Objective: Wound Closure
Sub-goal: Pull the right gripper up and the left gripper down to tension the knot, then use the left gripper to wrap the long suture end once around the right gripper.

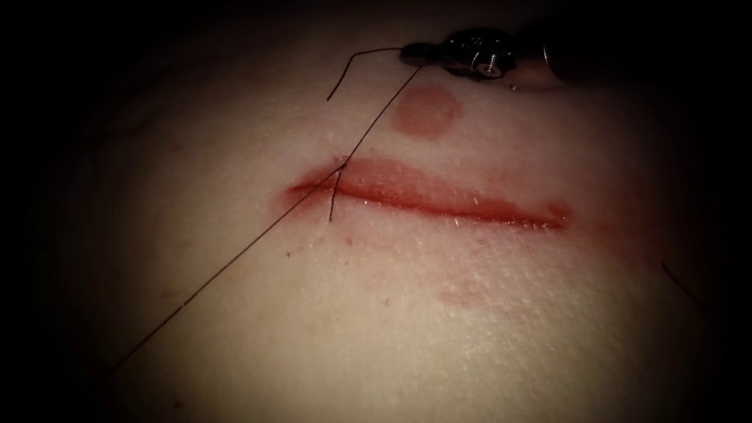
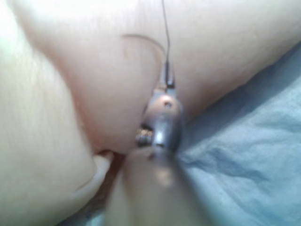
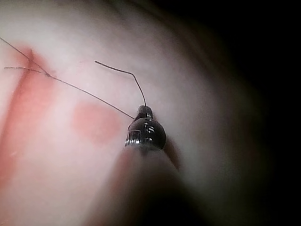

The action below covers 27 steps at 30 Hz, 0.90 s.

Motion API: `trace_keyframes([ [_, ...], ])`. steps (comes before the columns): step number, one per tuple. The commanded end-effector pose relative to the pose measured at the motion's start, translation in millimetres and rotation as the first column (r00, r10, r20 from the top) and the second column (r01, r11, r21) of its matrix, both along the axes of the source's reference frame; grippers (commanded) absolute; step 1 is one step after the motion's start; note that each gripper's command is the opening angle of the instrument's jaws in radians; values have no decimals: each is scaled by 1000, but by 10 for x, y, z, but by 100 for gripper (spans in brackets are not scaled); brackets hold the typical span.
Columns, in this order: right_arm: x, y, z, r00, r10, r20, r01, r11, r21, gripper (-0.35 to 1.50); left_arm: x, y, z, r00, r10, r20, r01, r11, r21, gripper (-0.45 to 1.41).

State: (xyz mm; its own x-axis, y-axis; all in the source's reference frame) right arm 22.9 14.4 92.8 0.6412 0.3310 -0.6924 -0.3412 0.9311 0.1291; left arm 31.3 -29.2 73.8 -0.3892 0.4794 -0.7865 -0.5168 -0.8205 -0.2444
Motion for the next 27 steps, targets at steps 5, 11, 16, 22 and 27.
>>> trace_keyframes([
  [5,9,-3,5,1000,-5,-4,5,1000,3,-35,-8,-7,5,1000,1,4,-1,1000,7,-35],
  [11,10,-9,2,1000,-14,-13,14,1000,11,-35,-10,-4,6,1000,2,4,-2,1000,8,-35],
  [16,18,-15,-5,999,-33,-40,34,999,32,-35,-15,2,1,1000,1,3,-1,1000,15,-35],
  [22,30,-29,-18,996,-19,-89,22,999,25,67,-40,36,-19,1000,10,15,-10,1000,14,-35],
  [27,33,-31,-30,989,67,-135,-62,997,40,140,-54,53,-24,1000,19,24,-19,1000,-5,-35],
])
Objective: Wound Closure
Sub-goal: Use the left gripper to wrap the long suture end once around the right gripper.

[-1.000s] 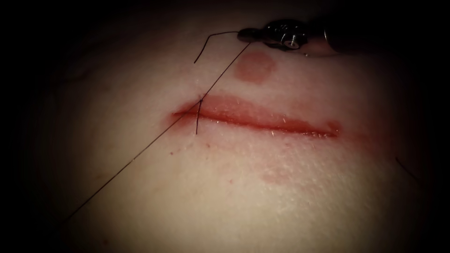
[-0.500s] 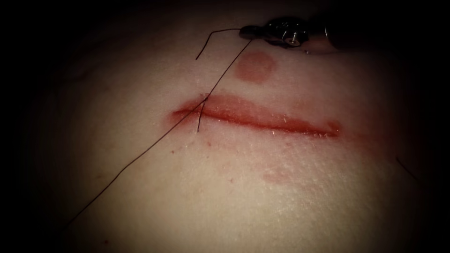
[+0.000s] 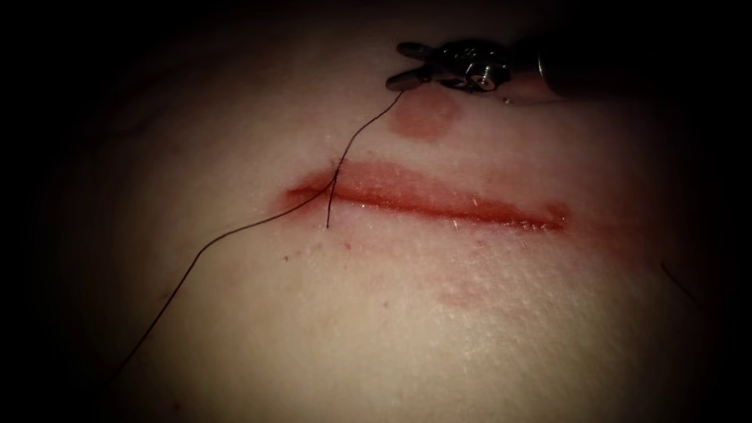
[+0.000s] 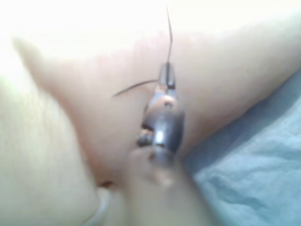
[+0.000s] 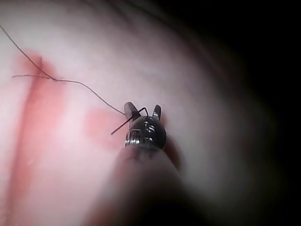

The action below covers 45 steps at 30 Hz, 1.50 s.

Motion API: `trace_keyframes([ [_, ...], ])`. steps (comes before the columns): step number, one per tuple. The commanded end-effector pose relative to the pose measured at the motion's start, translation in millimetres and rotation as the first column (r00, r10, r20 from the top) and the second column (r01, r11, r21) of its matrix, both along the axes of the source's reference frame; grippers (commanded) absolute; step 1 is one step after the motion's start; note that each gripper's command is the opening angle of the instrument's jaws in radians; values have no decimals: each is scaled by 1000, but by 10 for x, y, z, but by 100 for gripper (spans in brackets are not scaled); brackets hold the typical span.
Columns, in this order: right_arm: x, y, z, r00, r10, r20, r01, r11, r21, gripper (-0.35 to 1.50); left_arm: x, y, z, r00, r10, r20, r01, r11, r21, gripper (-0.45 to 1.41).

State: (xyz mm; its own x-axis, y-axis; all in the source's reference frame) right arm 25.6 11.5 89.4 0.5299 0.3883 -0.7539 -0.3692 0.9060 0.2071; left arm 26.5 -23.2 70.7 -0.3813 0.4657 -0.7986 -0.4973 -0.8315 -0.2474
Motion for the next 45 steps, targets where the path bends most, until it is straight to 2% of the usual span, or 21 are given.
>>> trace_keyframes([
  [1,5,1,-7,997,59,-45,-59,998,-7,148,-14,-1,6,1000,4,9,-4,1000,-5,-35],
  [3,3,2,-13,996,69,-60,-70,997,-10,148,-18,4,4,1000,6,13,-6,1000,-8,-35],
  [7,-1,2,-44,991,97,-94,-98,995,-6,148,-36,23,-4,999,18,26,-17,999,-38,-35],
  [14,5,-32,-107,989,67,-128,-69,998,-8,148,-76,64,-26,997,35,62,-29,995,-97,-35],
  [21,8,-43,-135,990,51,-128,-55,998,-28,148,-97,71,-33,996,59,74,-50,993,-109,-35],
  [27,-7,-30,-162,988,59,-143,-68,996,-61,148,-96,77,-39,995,67,78,-58,992,-116,-35],
  [31,-49,0,-187,998,68,0,-67,986,-151,148,-91,77,-39,994,74,78,-64,991,-121,-35],
  [34,-84,21,-202,982,87,165,-45,969,-244,148,-89,72,-37,994,75,78,-65,990,-126,-35],
  [37,-93,33,-210,965,112,238,-44,961,-274,148,-91,72,-37,994,74,78,-64,990,-125,-35],
  [41,-89,40,-217,955,157,254,-79,953,-293,148,-97,75,-39,994,72,77,-62,991,-123,-35],
  [42,-80,41,-223,966,163,202,-99,950,-295,148,-102,77,-41,994,78,79,-68,990,-124,-35],
  [44,-74,41,-226,973,147,177,-92,954,-287,148,-104,79,-43,993,84,83,-73,989,-129,-35],
  [45,-57,36,-234,985,114,126,-76,958,-276,148,-110,83,-47,992,88,93,-75,988,-134,-35],
])
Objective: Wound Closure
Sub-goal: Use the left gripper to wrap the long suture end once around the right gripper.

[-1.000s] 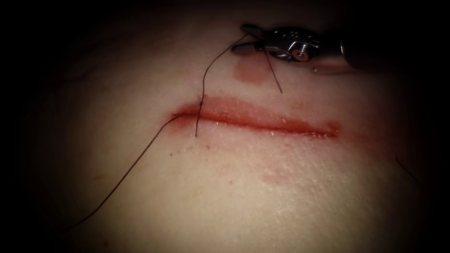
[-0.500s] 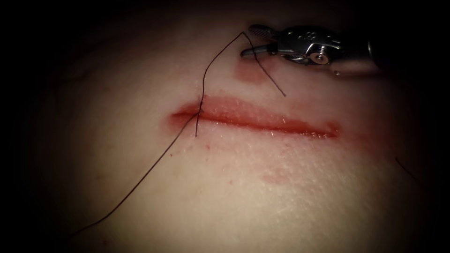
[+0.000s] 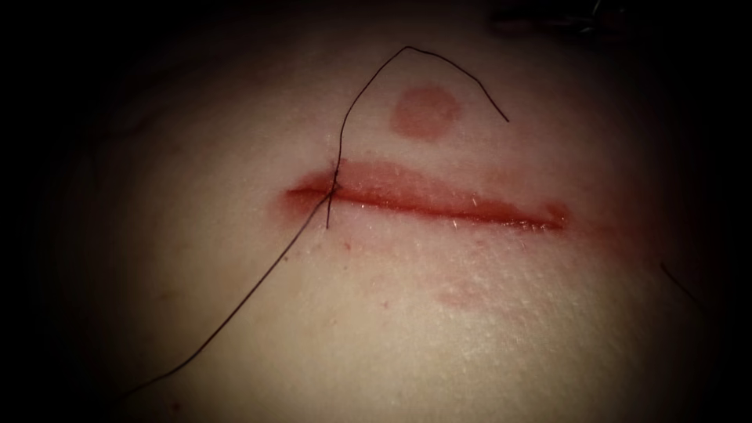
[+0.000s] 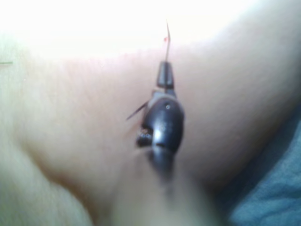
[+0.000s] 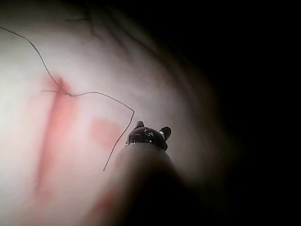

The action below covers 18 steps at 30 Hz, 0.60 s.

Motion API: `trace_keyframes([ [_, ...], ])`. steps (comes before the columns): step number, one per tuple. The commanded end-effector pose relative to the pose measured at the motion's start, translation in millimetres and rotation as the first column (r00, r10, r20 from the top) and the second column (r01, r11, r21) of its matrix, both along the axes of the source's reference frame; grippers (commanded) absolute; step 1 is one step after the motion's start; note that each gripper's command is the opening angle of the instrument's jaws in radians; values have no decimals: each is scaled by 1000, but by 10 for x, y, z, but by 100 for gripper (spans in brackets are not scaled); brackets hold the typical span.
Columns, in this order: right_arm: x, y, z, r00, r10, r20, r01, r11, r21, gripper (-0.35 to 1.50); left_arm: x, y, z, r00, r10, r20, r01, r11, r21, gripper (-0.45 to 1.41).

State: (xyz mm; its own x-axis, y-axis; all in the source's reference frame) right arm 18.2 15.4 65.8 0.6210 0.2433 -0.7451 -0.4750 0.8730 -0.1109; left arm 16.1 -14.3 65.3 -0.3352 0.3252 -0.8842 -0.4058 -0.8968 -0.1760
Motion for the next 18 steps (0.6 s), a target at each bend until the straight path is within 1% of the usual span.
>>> trace_keyframes([
  [1,17,-3,3,1000,-15,-22,15,1000,1,148,-6,-6,7,1000,-1,5,1,1000,1,-35],
  [3,57,-22,-13,993,-57,-106,59,998,19,148,-19,6,-3,1000,10,24,-10,1000,-17,-35],
  [4,57,-22,-13,993,-57,-106,59,998,19,148,-19,6,-3,1000,10,24,-10,1000,-17,-35],
  [6,78,-31,-19,989,-74,-129,78,997,25,148,-27,15,-10,999,11,35,-10,1000,-25,-35],
  [7,100,-42,-23,986,-91,-142,97,995,33,148,-34,22,-17,999,18,47,-16,999,-39,-35],
  [8,116,-49,-22,983,-104,-152,111,993,38,148,-39,28,-23,998,23,59,-21,999,-42,-35],
  [18,116,-49,-22,983,-104,-152,111,993,38,148,-39,28,-23,998,23,59,-21,999,-42,-35],
])
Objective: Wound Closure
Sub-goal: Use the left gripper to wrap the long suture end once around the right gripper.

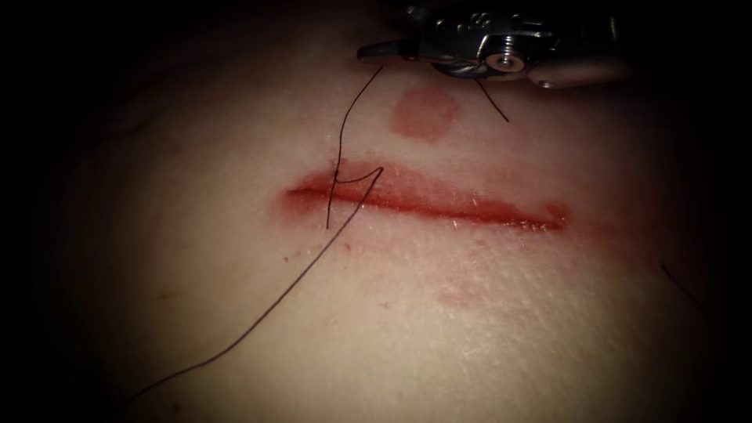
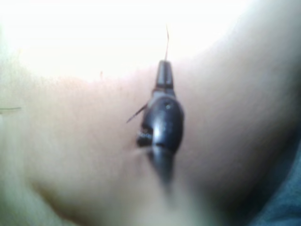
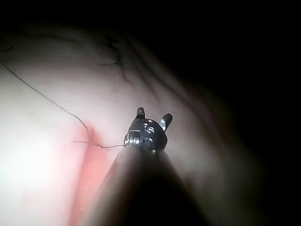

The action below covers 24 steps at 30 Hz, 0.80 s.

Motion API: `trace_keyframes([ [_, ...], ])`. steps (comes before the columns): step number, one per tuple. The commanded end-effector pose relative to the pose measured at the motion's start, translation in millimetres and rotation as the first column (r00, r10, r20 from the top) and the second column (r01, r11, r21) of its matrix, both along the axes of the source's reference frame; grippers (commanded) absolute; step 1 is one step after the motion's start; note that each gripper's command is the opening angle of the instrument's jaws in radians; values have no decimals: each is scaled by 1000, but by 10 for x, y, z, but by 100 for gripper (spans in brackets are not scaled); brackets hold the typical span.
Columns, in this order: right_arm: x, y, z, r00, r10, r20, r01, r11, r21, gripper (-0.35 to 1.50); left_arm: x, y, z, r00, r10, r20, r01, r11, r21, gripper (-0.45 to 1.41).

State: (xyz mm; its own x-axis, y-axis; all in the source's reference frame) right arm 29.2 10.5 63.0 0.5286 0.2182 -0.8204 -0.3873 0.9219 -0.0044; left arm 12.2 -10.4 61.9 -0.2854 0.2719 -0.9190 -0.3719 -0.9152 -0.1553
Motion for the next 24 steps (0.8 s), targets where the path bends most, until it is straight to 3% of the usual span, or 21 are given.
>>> trace_keyframes([
  [1,5,0,5,1000,-1,-1,1,1000,-1,148,0,-11,12,1000,-4,-4,4,1000,9,-35],
  [24,5,0,5,1000,-1,-1,1,1000,-1,148,0,-11,12,1000,-4,-4,4,1000,9,-35],
])
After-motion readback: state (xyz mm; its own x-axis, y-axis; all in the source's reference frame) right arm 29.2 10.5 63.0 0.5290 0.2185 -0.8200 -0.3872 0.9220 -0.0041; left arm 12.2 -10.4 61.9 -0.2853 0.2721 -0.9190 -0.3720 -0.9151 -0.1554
